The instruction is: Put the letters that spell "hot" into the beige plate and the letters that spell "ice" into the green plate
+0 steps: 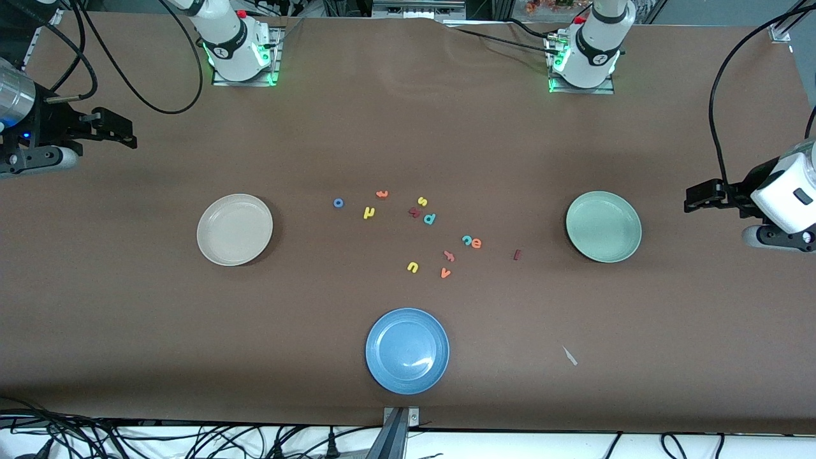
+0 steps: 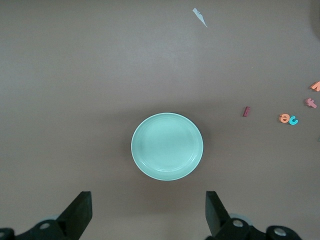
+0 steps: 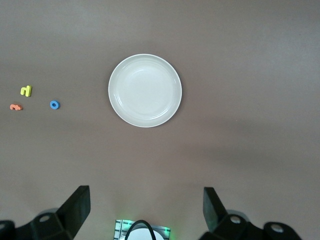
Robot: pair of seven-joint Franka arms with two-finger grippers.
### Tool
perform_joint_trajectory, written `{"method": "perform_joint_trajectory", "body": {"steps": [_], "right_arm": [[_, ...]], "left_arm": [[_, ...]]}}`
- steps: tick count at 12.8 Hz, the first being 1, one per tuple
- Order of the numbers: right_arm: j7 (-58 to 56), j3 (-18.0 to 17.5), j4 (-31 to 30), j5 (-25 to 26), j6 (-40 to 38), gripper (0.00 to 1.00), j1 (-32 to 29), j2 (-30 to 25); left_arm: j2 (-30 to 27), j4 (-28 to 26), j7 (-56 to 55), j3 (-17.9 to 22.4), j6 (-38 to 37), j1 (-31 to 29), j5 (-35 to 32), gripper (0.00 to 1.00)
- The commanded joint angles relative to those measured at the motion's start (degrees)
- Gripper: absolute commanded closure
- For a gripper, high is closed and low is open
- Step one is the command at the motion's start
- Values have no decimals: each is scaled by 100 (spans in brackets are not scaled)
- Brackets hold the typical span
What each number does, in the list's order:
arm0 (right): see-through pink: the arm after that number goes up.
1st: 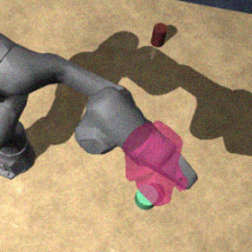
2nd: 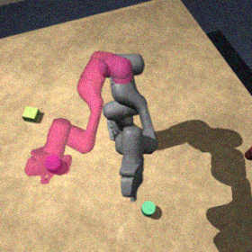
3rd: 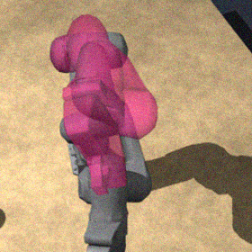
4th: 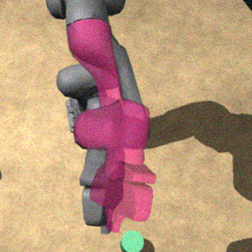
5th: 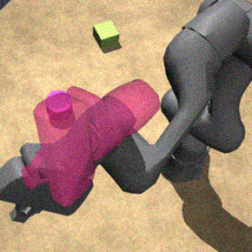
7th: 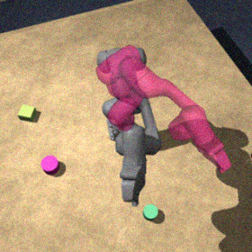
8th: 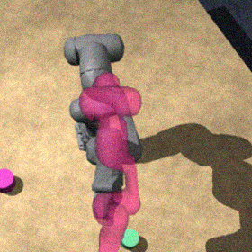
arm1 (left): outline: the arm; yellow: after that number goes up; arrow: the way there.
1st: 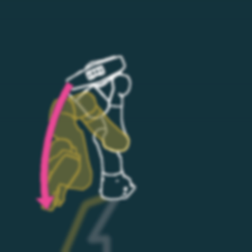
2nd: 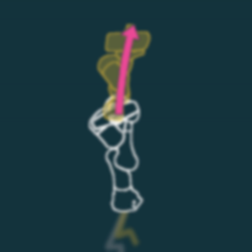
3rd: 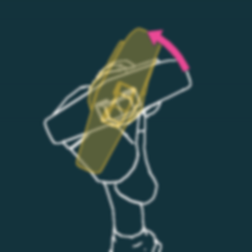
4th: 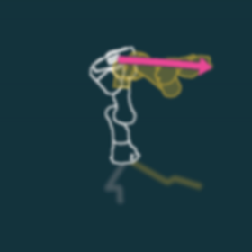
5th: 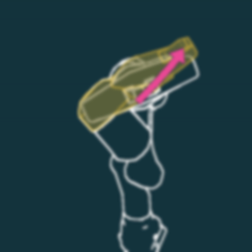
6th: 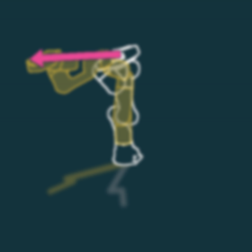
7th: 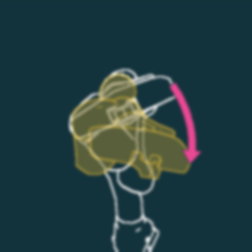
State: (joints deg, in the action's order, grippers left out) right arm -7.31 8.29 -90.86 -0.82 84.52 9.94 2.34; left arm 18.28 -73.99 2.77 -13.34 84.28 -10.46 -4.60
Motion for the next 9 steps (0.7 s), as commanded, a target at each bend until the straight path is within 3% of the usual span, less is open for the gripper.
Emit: {"method": "perform_joint_trajectory", "body": {"steps": [1, 9], "right_arm": [[-42, -20, 173, -5, -138, 0, -36, 74], [-42, -20, 173, -5, -138, 0, -36, 74]], "left_arm": [[-44, -54, 92, 15, 9, -18, 161, 0], [-44, -45, -540, -90, 18, 307, 267, 0]]}}
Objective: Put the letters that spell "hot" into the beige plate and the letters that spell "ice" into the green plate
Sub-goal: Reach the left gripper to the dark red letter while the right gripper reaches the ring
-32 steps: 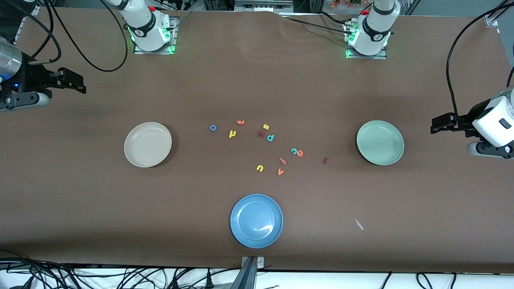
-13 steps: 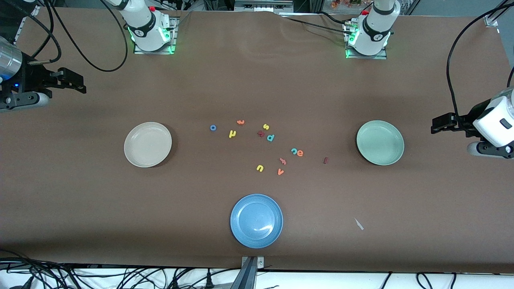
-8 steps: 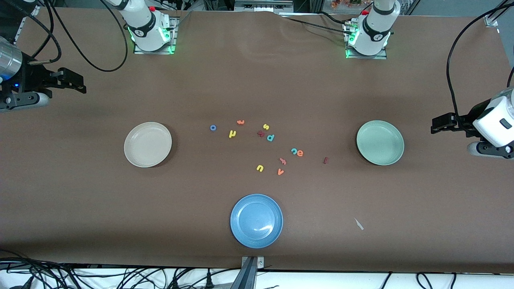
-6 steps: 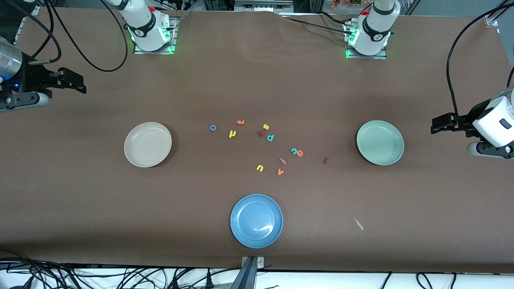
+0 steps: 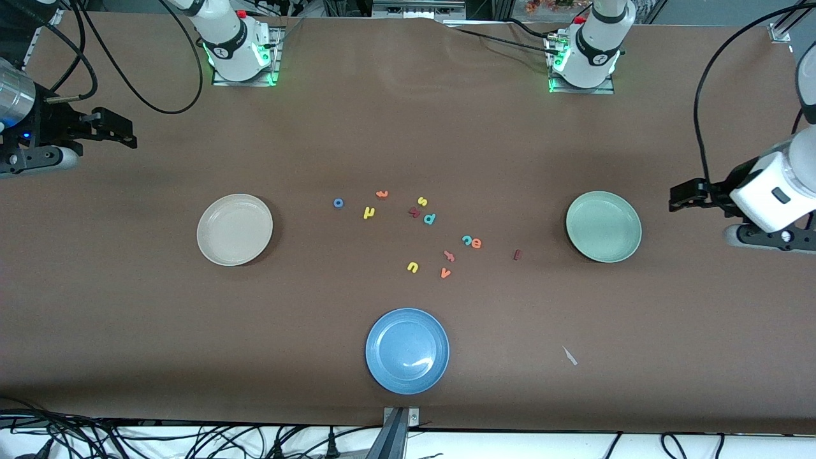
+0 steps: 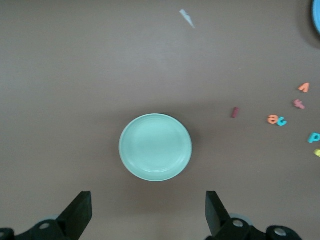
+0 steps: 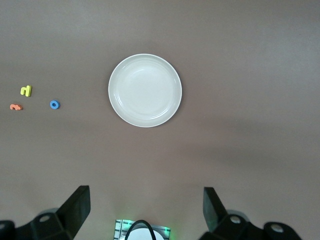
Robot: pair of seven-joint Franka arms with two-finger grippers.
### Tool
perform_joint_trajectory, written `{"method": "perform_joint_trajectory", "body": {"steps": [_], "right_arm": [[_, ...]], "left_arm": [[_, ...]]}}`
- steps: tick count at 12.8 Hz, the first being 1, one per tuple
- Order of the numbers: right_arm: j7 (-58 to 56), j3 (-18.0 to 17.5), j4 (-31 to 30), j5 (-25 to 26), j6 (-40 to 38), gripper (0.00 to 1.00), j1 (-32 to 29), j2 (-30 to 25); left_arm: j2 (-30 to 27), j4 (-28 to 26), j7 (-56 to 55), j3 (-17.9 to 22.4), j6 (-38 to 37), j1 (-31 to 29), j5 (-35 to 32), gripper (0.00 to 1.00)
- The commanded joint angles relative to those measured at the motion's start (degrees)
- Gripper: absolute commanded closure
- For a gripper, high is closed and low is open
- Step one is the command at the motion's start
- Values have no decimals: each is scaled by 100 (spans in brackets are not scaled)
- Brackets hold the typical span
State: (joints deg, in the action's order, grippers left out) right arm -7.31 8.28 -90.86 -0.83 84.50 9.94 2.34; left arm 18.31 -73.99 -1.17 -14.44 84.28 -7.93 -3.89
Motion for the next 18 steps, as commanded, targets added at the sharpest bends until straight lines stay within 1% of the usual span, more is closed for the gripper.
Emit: {"method": "perform_joint_trajectory", "body": {"steps": [1, 12, 16, 18], "right_arm": [[-42, -20, 173, -5, -136, 0, -36, 73], [-42, -20, 182, -5, -136, 0, -36, 73], [-42, -20, 173, -5, -136, 0, -27, 73], [-42, -20, 165, -14, -136, 0, -27, 73]], "left_arm": [[-46, -37, -138, 20, 18, 37, 196, 0], [-46, -63, 135, 29, 0, -183, 178, 0], [103, -72, -40, 20, 9, -60, 187, 0], [234, -63, -426, 20, 53, 185, 196, 0]]}}
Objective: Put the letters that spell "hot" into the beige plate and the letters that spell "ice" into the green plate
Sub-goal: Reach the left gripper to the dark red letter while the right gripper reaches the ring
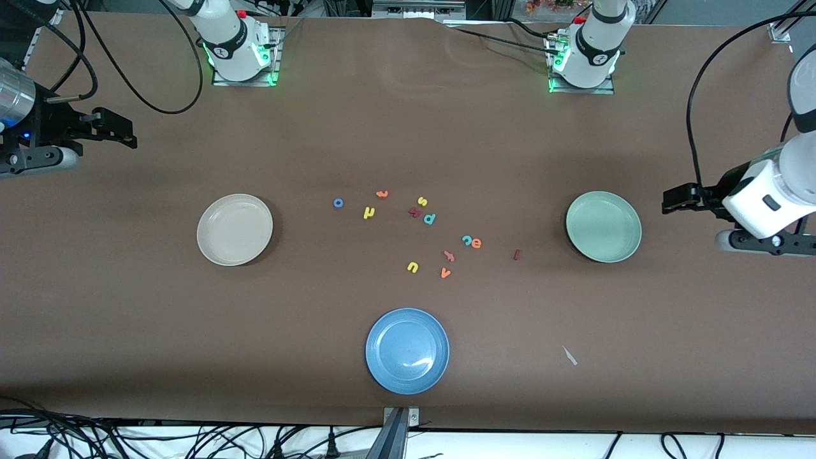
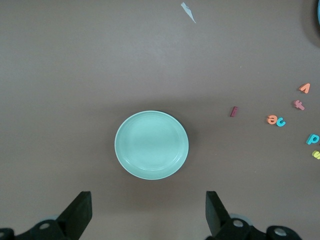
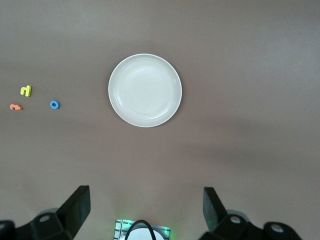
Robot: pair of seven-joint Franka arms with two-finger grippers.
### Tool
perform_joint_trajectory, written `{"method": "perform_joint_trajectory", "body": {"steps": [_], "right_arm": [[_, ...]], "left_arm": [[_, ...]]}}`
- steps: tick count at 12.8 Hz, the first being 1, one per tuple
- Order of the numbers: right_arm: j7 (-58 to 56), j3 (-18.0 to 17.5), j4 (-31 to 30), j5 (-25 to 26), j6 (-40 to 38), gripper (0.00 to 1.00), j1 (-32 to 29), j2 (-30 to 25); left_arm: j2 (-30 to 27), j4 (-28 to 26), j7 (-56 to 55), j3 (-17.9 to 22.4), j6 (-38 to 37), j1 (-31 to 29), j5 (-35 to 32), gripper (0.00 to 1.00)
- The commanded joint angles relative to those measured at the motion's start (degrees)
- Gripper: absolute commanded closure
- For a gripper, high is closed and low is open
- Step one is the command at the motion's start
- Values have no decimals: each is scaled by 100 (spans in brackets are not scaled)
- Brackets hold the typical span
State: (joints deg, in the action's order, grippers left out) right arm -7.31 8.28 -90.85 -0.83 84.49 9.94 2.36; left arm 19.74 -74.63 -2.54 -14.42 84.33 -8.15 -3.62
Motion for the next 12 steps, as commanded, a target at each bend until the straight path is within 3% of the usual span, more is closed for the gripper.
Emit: {"method": "perform_joint_trajectory", "body": {"steps": [1, 6, 8, 12], "right_arm": [[-33, -20, 164, -23, -126, 0, -27, 89], [159, -72, 191, -558, 75, 0, 43, 431], [554, -212, 200, -594, 321, 0, 139, 555], [1275, -301, 182, -568, 663, 0, 665, 783]], "left_arm": [[204, 1, -509, 18, 110, 348, 169, 0], [978, -34, -1477, 18, 479, 929, 204, 1], [1031, -532, -1688, 18, 1195, 973, 519, 3], [1119, -1807, -2250, 18, 3130, 1228, 538, 3]]}}
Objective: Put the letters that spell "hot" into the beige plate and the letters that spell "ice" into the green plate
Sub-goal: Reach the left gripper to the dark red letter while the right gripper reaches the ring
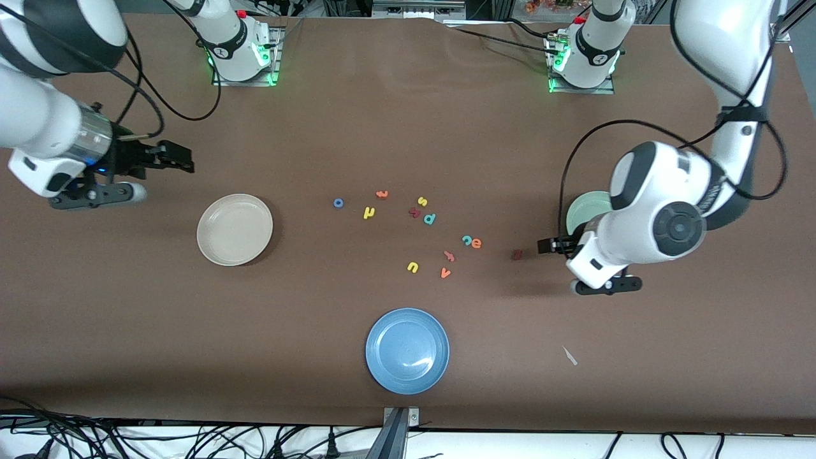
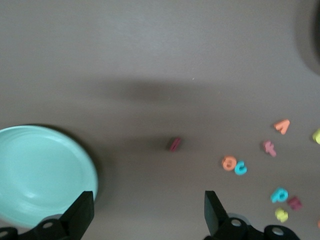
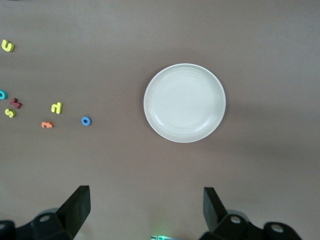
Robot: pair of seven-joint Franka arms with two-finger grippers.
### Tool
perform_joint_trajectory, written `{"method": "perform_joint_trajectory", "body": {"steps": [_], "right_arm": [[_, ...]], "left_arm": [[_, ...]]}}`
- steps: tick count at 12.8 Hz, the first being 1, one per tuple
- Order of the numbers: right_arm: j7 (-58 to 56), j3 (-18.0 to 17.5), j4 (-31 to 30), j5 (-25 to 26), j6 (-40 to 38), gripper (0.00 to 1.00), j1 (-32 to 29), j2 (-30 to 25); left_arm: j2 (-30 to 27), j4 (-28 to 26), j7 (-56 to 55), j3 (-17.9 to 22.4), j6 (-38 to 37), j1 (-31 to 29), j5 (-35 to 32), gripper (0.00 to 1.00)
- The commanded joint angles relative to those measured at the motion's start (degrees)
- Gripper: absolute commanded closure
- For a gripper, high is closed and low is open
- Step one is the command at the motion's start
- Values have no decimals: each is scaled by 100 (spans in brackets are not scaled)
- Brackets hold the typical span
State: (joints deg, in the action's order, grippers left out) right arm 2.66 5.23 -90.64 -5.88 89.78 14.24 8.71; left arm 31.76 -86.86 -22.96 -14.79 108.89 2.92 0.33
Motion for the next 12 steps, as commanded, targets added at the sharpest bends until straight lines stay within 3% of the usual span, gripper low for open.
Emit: {"method": "perform_joint_trajectory", "body": {"steps": [1, 3, 7, 8, 12], "right_arm": [[558, 13, 170, -45, 179, 0, 455, 253], [1252, -56, 57, -36, 616, 0, 694, 438], [2605, -898, -444, 200, 1548, 0, 712, 667], [2895, -1022, -567, 315, 1690, 0, 703, 667], [3617, -1243, -1129, 333, 2532, 0, 703, 834]], "left_arm": [[-30, -804, -227, 56, 956, 199, 143, 4], [58, -1086, -236, 56, 1309, 218, 143, 6], [453, -1149, -332, 56, 1757, 332, 117, 12], [533, -1157, -332, 56, 1758, 341, 90, 20], [779, -1149, -332, 56, 2152, 385, 73, 25]]}}
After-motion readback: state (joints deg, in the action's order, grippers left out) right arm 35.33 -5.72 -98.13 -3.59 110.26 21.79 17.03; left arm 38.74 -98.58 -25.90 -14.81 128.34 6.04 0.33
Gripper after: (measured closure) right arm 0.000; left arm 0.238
